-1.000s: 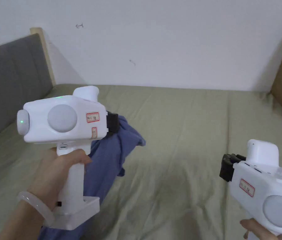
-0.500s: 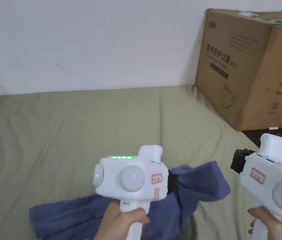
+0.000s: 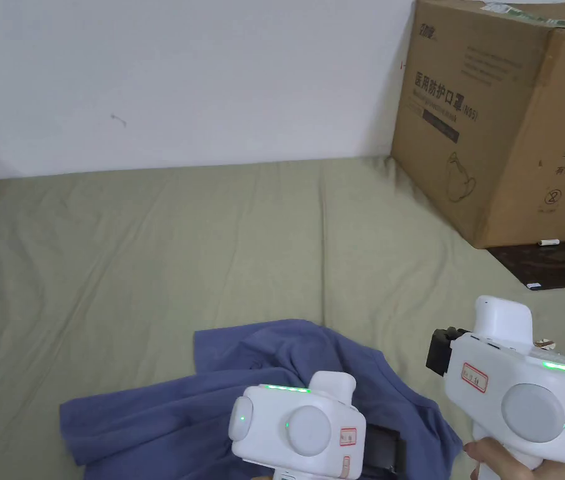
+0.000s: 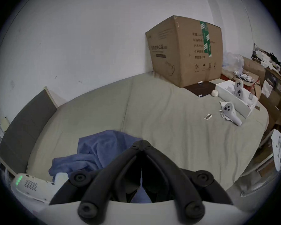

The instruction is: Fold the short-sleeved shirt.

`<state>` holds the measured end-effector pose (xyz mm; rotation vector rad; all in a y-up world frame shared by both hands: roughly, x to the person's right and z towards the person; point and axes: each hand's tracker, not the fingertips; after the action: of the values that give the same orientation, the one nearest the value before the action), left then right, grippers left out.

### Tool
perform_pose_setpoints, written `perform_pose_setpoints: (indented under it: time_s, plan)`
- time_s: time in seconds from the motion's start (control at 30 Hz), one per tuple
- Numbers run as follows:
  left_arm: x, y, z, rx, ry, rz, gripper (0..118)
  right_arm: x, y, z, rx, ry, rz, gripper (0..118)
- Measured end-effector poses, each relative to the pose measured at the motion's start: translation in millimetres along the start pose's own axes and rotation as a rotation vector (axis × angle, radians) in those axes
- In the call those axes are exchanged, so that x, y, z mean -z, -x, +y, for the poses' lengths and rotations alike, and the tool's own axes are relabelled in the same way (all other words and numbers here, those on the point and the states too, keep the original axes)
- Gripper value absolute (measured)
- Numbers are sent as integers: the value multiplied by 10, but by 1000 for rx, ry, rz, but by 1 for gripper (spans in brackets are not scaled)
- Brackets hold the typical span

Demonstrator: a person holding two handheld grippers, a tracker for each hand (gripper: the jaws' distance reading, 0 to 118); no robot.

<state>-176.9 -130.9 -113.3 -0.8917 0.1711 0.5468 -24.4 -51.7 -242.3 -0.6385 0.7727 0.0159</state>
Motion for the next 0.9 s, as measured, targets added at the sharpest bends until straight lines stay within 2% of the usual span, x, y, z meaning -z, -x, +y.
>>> perform_pose_setpoints:
  time_s: [0.03,0.17,0.2,0.23,0.27,0.3,0.33,0.37,0.43,0.5,0.6,0.63,0.67,0.7,0.77,0.8,0.9]
  plan:
    - [-86,50,7,-8,-30,5,111,8,30,0,-13,3,6,0]
    - [-538,384,38,-90,-127,31,108,9,188,28,-49,8,34,0]
    - [-661,483,22,-103,-148,45,102,3,229,31,-54,7,44,0]
    - [-799,581,-4,-112,-173,68,88,-2,276,28,-61,5,54,0]
    - [-926,686,-63,-119,-198,115,64,-2,331,19,-71,6,60,0]
    - [-1024,796,-138,-123,-214,165,28,-6,382,0,-83,9,67,0]
    - [-1082,901,-225,-133,-210,213,7,1,428,-25,-92,14,76,0]
    - [-1141,1034,-357,-166,-193,253,1,13,482,-64,-98,24,85,0]
    - [-1186,1339,-603,-311,-184,200,0,55,570,-153,-107,46,107,0]
    - [-1237,1556,-822,-399,-162,204,0,94,661,-206,-118,72,116,0]
    - [-1457,1642,-1005,-344,-200,373,0,123,763,-235,-140,82,130,0]
    - [-1546,1690,-1029,-356,-218,397,6,126,798,-230,-150,84,134,0]
    - [-1639,1754,-1046,-372,-219,390,22,127,835,-226,-158,84,136,0]
    - [-1709,1820,-1046,-404,-212,392,52,154,851,-227,-164,83,139,0]
    - [-1780,1910,-1056,-431,-195,396,92,171,908,-228,-174,88,148,0]
    - [-1778,1935,-1077,-432,-194,402,101,178,935,-238,-179,92,153,0]
    - [-1675,1984,-1135,-437,-162,421,99,219,993,-302,-197,107,163,0]
